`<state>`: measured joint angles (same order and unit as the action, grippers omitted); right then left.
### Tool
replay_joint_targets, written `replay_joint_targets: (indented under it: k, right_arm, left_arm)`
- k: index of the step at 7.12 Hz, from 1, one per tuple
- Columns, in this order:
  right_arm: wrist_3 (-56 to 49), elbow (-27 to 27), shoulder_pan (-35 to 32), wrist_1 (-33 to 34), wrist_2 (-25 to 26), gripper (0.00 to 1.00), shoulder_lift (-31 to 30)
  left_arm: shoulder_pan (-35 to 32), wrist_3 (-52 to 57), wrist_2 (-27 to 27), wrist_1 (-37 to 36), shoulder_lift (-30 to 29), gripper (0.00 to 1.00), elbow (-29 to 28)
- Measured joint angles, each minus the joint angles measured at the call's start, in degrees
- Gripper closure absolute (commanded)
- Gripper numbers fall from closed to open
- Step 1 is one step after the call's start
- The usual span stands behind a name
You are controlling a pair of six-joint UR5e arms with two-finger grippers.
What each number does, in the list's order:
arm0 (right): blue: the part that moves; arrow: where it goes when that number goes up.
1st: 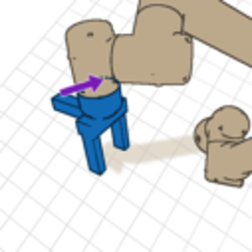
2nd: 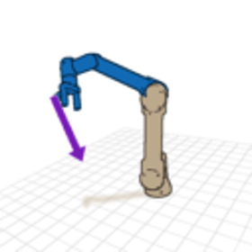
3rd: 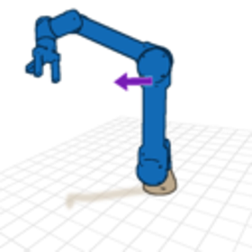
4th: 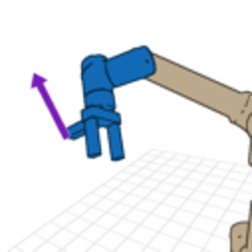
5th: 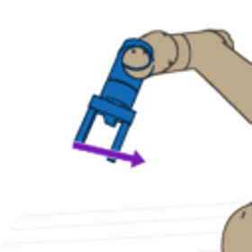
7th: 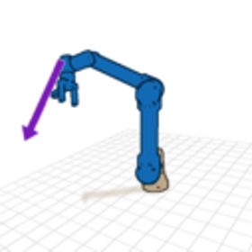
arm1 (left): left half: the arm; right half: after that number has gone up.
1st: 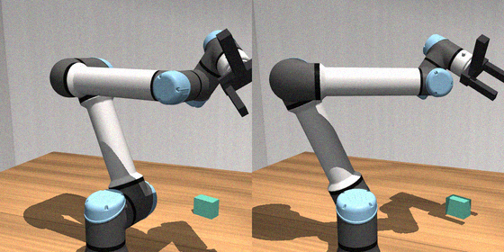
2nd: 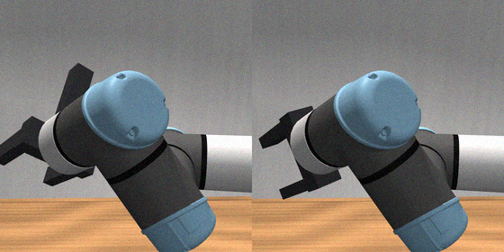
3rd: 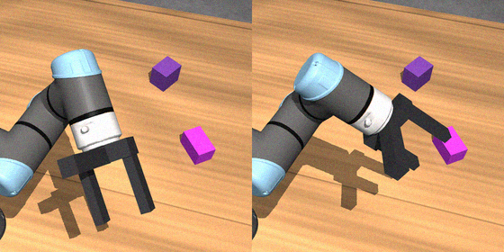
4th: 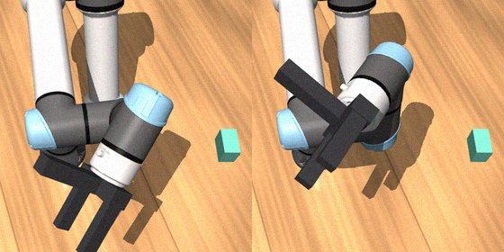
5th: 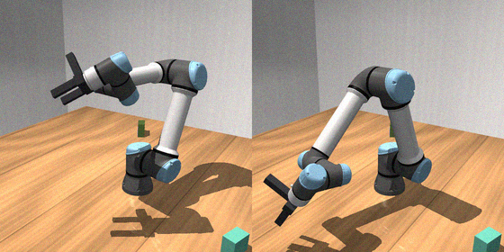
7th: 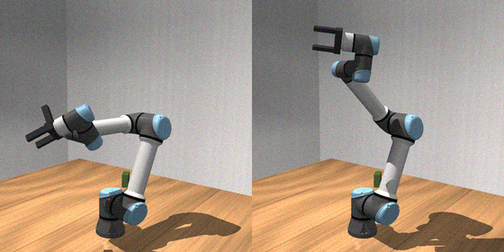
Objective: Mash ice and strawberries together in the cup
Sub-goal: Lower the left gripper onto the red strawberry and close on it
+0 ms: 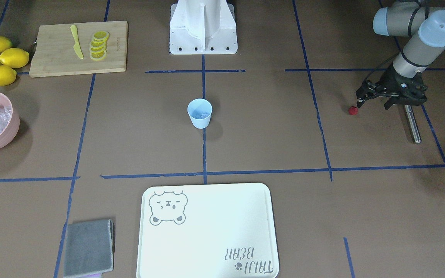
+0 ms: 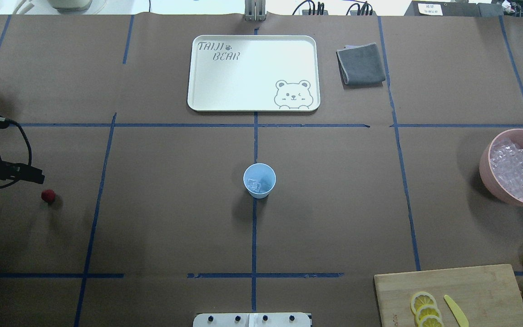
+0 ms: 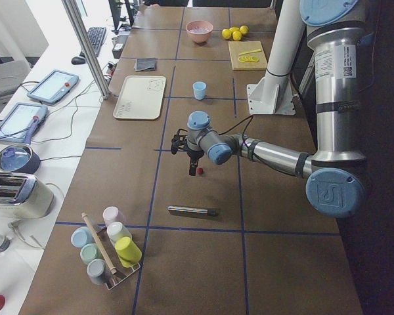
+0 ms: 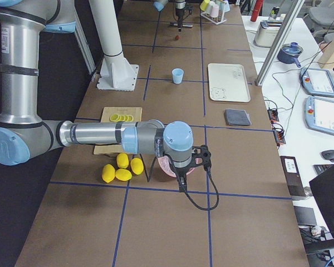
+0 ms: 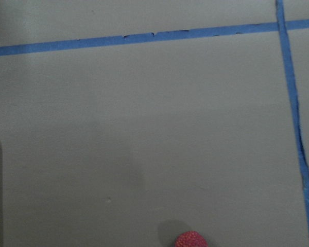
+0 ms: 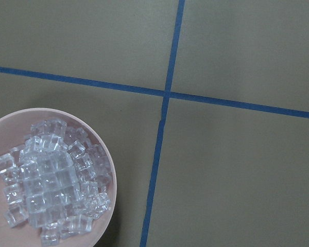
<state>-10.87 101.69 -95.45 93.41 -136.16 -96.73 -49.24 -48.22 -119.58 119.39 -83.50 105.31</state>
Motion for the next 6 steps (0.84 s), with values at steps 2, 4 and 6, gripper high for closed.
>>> replay_joint_targets:
  k: [2, 4, 6]
  right_arm:
    - [0.0, 0.0, 0.0, -0.1, -0.1, 0.01, -0.3]
    - [0.0, 0.0, 0.0, -0.1, -0.2, 0.01, -0.4]
    - [0.0, 0.0, 0.0, 0.0, -0.2, 0.01, -0.4]
  left_arm:
    - [2.8, -1.9, 0.1, 0.4, -0.7, 0.03, -1.3]
    - [4.1, -2.1, 0.1, 0.7, -2.4, 0.05, -3.1]
    - [4.4, -1.8, 0.1, 0.8, -3.0, 0.08, -4.3]
